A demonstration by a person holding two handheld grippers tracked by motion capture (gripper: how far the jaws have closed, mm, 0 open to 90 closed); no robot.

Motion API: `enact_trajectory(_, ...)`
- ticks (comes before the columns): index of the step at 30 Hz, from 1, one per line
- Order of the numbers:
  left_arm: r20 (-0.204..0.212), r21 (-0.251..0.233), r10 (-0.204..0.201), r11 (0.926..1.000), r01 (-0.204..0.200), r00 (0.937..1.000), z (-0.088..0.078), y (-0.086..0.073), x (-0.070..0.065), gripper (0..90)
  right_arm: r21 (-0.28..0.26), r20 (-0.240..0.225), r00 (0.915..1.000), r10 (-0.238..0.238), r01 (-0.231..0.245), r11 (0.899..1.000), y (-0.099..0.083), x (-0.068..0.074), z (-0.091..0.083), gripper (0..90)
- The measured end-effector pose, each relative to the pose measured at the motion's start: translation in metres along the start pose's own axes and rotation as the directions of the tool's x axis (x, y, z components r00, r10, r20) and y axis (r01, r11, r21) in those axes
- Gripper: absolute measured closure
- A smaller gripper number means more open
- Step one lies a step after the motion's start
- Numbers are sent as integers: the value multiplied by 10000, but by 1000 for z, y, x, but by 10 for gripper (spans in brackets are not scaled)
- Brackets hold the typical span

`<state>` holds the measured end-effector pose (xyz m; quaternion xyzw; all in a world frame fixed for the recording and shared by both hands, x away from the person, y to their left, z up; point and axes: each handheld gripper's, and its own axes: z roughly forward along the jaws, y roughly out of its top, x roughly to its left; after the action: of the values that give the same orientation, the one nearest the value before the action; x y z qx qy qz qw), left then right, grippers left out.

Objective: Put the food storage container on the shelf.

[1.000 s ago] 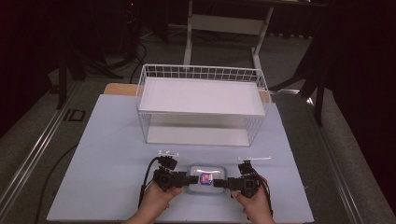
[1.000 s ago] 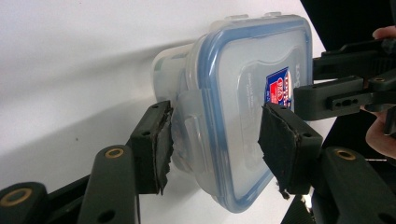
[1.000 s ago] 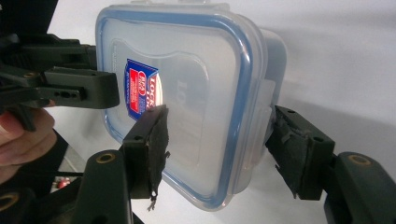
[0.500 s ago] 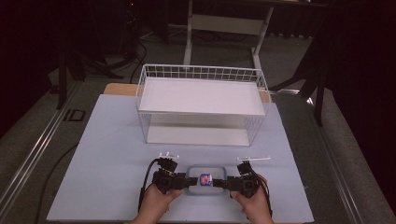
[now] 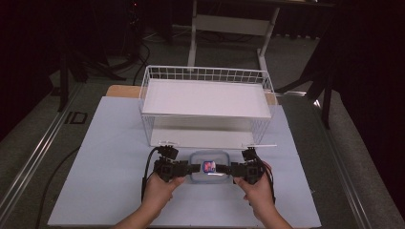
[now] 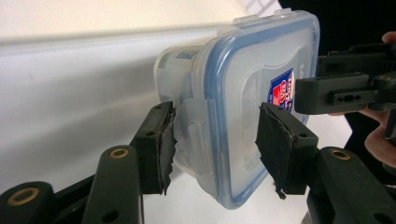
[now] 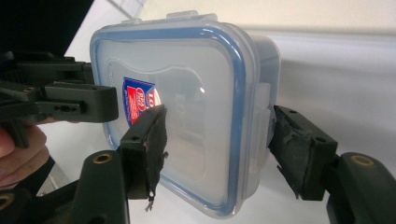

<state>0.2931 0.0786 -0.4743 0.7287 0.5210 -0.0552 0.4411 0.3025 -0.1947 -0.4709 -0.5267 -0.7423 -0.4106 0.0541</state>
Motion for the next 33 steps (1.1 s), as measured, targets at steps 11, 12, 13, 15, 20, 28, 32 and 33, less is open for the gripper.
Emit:
enact_trajectory(11,-328,-862,559,9946,-585,9979,0,37,9,488,-1102,-75,9999,-72,63,9939,38,-5,7,372)
enact_trajectory(12,-341,-977,634,9930,-664,9974,2,39,11,488,-1165,-77,9999,-94,85,9932,41,-6,9,371)
enact_trajectory(13,-374,-1083,697,9914,-734,9969,3,40,13,488,-1230,-54,10000,-71,63,9924,43,-7,10,371)
enact_trajectory(15,-409,-1191,745,9898,-788,9964,6,43,17,487,-1354,-43,10000,-60,54,9908,46,-10,14,371)
enact_trajectory(20,-417,-1366,602,9885,-654,9973,15,45,29,486,-1529,-53,10000,-18,9,9882,50,-19,26,370)
enact_trajectory(28,-308,-1564,706,9849,-746,9970,27,48,45,484,-1686,116,9997,219,-197,9855,52,-26,41,369)
enact_trajectory(32,-329,-1492,556,9870,-599,9979,33,48,52,481,-1626,61,9982,590,-573,9850,50,-31,48,369)
enact_trajectory(33,-370,-1540,599,9859,-649,9975,34,48,53,481,-1601,84,9977,670,-648,9850,50,-32,50,369)
